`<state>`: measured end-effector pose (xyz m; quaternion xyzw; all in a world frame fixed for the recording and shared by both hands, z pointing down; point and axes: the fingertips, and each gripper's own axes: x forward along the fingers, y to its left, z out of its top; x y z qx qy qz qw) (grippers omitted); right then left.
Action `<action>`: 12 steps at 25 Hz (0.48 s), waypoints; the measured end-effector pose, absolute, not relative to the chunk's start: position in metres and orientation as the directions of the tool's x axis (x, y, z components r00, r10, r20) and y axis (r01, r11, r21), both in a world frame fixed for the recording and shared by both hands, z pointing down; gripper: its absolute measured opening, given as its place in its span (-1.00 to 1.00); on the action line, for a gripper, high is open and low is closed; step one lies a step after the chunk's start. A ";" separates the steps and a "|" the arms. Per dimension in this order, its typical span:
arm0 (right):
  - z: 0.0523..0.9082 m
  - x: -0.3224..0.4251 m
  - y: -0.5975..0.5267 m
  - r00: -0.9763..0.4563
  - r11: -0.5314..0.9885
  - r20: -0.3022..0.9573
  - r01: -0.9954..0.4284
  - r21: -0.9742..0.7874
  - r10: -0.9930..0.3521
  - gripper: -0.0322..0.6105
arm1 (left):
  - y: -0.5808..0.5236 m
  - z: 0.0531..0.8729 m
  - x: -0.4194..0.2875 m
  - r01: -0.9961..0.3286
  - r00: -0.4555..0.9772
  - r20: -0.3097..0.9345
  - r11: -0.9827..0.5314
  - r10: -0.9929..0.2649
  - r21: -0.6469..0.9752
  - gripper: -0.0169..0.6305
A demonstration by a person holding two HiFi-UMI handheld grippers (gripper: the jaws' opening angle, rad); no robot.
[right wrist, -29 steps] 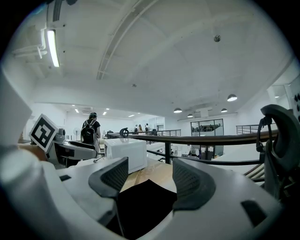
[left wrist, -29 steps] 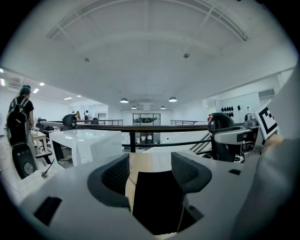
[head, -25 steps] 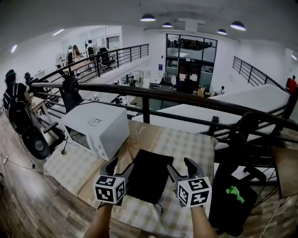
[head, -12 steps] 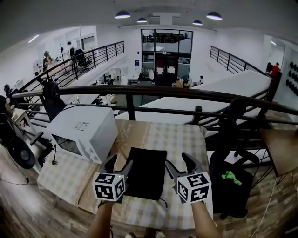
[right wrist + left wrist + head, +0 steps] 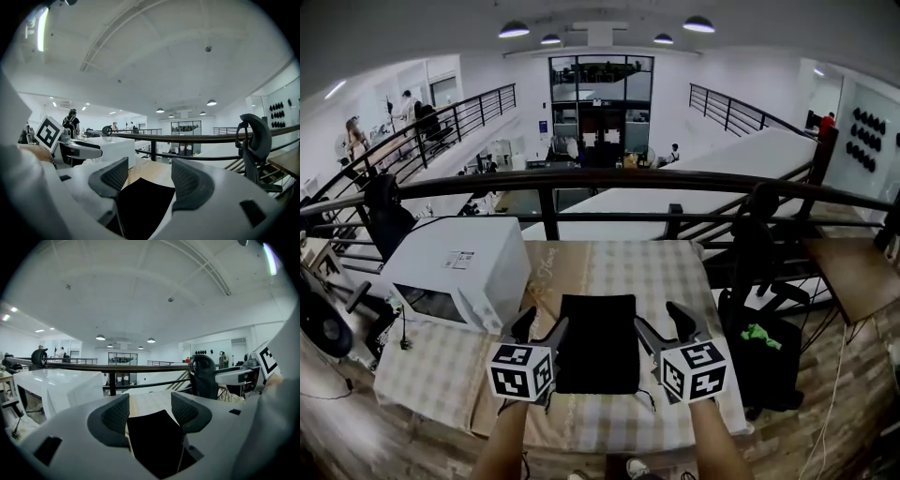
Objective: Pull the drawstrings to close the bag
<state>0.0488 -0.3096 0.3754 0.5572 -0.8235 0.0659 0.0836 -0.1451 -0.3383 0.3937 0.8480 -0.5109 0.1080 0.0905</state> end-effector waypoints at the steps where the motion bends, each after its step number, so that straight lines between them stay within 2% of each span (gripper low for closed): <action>1: 0.376 0.047 -0.308 -0.354 0.359 0.213 -0.933 -0.014 -0.911 -0.03 | -0.339 0.394 -0.146 -0.879 0.468 0.274 -0.475 -0.840 0.043 -0.08; 12: 0.370 0.025 -0.285 -0.287 0.291 0.223 -0.957 -0.012 -0.932 -0.03 | -0.335 0.401 -0.156 -0.815 0.564 0.284 -0.577 -0.775 0.043 -0.08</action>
